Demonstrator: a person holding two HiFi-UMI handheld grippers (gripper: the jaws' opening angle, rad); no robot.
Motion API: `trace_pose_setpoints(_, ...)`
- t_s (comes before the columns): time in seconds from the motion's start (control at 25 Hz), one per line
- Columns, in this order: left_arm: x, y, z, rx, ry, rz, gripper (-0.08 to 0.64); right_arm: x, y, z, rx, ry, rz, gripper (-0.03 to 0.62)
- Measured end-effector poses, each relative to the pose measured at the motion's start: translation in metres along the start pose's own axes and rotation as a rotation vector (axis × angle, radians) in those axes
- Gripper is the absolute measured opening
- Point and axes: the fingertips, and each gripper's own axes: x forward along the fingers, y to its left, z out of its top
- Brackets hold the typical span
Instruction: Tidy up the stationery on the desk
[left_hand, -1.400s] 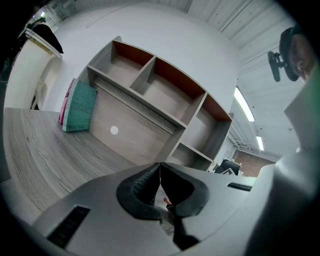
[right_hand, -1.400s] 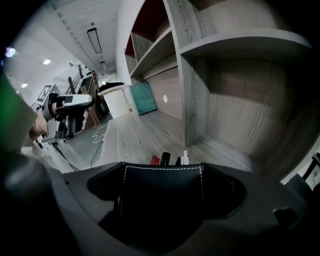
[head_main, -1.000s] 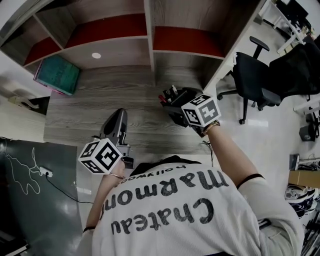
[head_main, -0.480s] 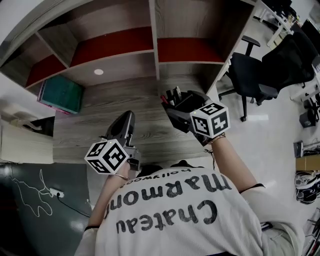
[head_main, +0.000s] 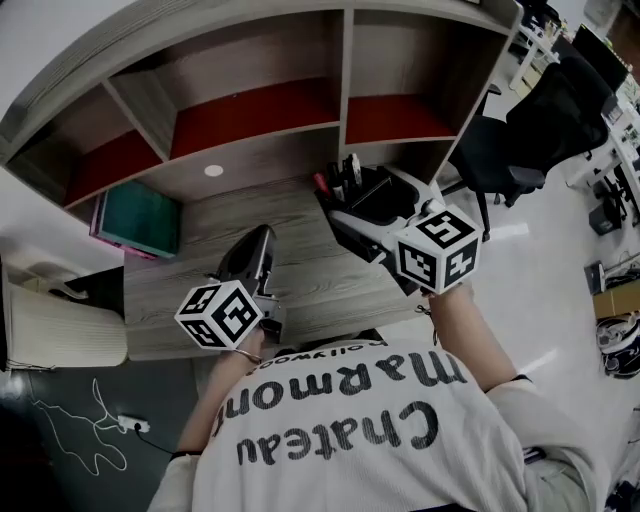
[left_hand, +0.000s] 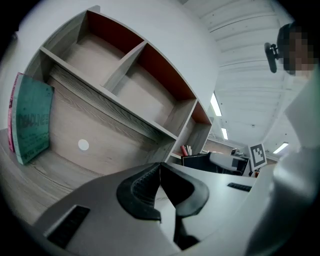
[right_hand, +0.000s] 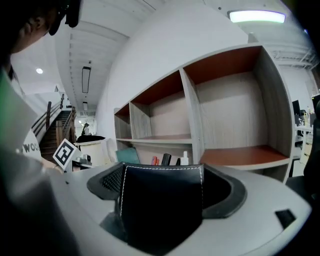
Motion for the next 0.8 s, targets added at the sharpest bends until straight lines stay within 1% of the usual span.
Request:
trace_pose_setpoints(0.12,-0.008,0.008,0.007,0.004,0.002,-0.016,0.015,0.003,0.015,0.025,-0.021,-0.059,-0.012,0.457)
trace_pose_setpoints(0.28,-0.025,0.025,0.016,0.009,0.001,-0.020,0.016,0.013,0.035,0.052,-0.051,-0.124,-0.034,0.457)
trace_pose_setpoints(0.56,-0.057,0.052,0.030,0.024,-0.017,-0.010,0.017,0.021,0.064,0.090,-0.112,-0.227,-0.071,0.457)
trace_pose_setpoints(0.8,-0.081,0.068,0.040,0.031,-0.043,0.017,0.016,0.023,0.078,0.122,-0.157,-0.309,-0.090,0.457)
